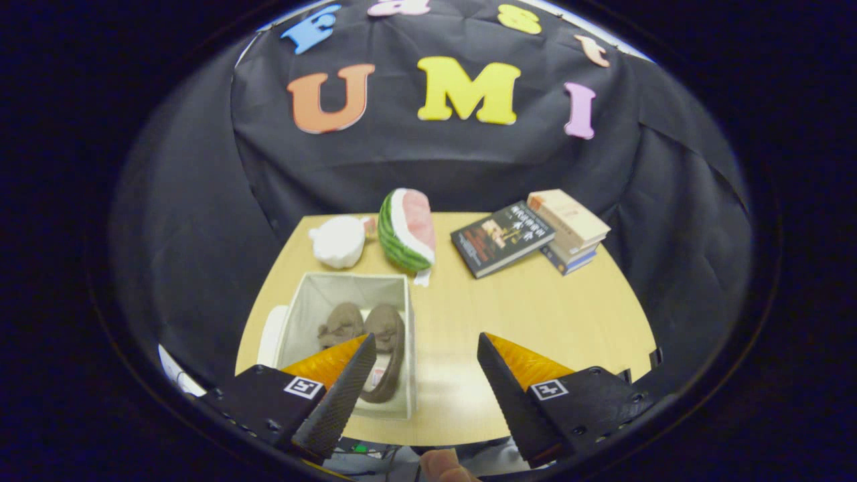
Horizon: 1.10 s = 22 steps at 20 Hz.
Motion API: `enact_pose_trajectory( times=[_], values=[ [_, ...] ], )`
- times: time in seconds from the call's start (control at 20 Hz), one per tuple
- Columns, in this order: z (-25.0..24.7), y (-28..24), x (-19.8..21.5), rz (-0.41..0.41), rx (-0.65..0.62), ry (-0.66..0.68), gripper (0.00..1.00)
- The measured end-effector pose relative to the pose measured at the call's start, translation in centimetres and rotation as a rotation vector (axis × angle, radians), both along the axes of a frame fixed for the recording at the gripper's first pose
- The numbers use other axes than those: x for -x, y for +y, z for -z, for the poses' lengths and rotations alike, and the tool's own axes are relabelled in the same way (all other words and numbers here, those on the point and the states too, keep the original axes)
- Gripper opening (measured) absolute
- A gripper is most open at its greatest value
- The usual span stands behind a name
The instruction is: Open the storage box then place both shoes into the box .Put the left shoe in first, then the right shoe, with the right side of both shoes facing outward in a uniform manner.
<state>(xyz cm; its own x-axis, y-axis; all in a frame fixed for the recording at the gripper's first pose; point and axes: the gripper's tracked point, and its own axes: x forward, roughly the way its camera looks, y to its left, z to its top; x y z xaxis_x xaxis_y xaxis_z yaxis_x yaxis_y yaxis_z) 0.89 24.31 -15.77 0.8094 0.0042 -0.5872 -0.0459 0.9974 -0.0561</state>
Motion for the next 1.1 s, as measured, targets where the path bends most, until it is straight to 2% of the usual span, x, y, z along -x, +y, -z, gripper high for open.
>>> enact_pose_trajectory(
  times=[0.2,0.35,0.6,0.7,0.95,1.1],
  values=[
    [-7.0,-5.0,1.3,0.014,0.007,-0.206,0.96],
    [-11.8,-8.5,2.3,0.016,-0.045,-0.346,0.96],
    [-19.3,-14.8,3.4,-0.026,-0.121,-0.575,0.96],
    [-20.9,-17.8,3.1,-0.036,-0.104,-0.67,0.95],
    [-21.4,-23.5,4.0,-0.047,-0.117,-0.68,0.94],
    [-21.3,-25.1,4.5,-0.07,-0.128,-0.695,0.94]
  ],
)
